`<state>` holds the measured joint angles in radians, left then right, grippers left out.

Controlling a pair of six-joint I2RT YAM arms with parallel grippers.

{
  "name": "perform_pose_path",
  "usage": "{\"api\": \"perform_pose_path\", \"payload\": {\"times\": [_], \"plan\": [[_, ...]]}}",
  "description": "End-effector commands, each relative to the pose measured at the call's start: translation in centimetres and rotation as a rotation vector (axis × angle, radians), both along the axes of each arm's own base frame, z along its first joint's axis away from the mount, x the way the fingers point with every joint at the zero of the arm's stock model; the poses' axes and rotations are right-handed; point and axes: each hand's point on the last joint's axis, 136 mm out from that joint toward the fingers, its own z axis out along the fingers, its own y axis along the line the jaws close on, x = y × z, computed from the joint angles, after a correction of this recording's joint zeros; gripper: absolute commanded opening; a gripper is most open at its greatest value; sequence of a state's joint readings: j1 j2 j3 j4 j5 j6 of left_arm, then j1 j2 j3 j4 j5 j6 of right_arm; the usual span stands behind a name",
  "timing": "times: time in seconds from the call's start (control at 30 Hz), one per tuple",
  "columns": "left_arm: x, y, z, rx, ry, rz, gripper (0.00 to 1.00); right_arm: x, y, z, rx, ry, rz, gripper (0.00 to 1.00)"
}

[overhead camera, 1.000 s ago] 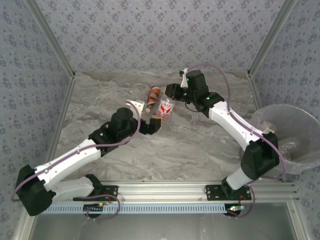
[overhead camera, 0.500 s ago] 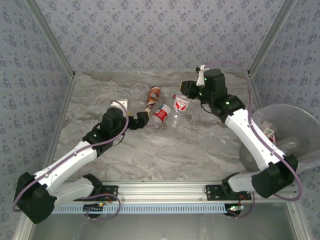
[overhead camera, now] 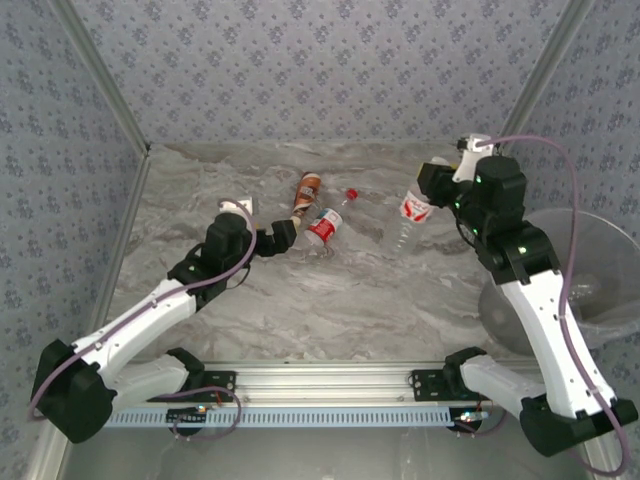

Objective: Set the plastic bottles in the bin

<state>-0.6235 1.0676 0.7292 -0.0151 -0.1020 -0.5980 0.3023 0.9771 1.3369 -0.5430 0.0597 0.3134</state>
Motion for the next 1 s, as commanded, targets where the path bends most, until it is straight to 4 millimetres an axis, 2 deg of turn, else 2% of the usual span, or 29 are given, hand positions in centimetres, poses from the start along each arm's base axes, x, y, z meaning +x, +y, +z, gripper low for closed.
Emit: {"api": "perform_pose_path", "payload": {"times": [0.0,0.13,0.27,0.43,0.53,0.6,0.67,0.8,0.97], "plan": [[0.7,0.2,0.1,-0.021,-0.005,0.035,1.00,-1.7,-2.6,1.6,-0.055,-0.051,-0.082,0.00],[1.0,0.1,-0.4,-0.018,0.006,0.039,0.99,-3.4,-4.6,2.8,-0.102,-0.073,-0.145,0.00],[1.3,-0.3,-0.4,-0.023,0.008,0.035,1.00,-5.5,-7.1,5.1,-0.170,-0.124,-0.240,0.00],[1.5,-0.5,-0.6,-0.014,0.012,0.029,0.99,-10.0,-11.7,9.2,-0.241,-0.242,-0.451,0.00],[1.6,-0.7,-0.7,-0.012,0.016,0.027,1.00,-12.5,-14.8,10.6,-0.286,-0.293,-0.617,0.00],[1.7,-0.8,-0.9,-0.011,0.020,0.023,0.99,-13.5,-16.1,10.9,-0.314,-0.307,-0.700,0.00],[1.8,-1.1,-1.0,-0.011,0.024,0.013,0.99,-13.8,-17.2,11.1,-0.377,-0.318,-0.779,0.00],[1.9,-1.6,-1.0,-0.016,0.034,-0.007,0.99,-12.6,-18.9,10.4,-0.537,-0.246,-0.909,0.00],[1.8,-1.7,-1.1,-0.018,0.042,-0.011,1.00,-11.3,-22.1,8.9,-0.525,-0.163,-1.037,0.00]]}}
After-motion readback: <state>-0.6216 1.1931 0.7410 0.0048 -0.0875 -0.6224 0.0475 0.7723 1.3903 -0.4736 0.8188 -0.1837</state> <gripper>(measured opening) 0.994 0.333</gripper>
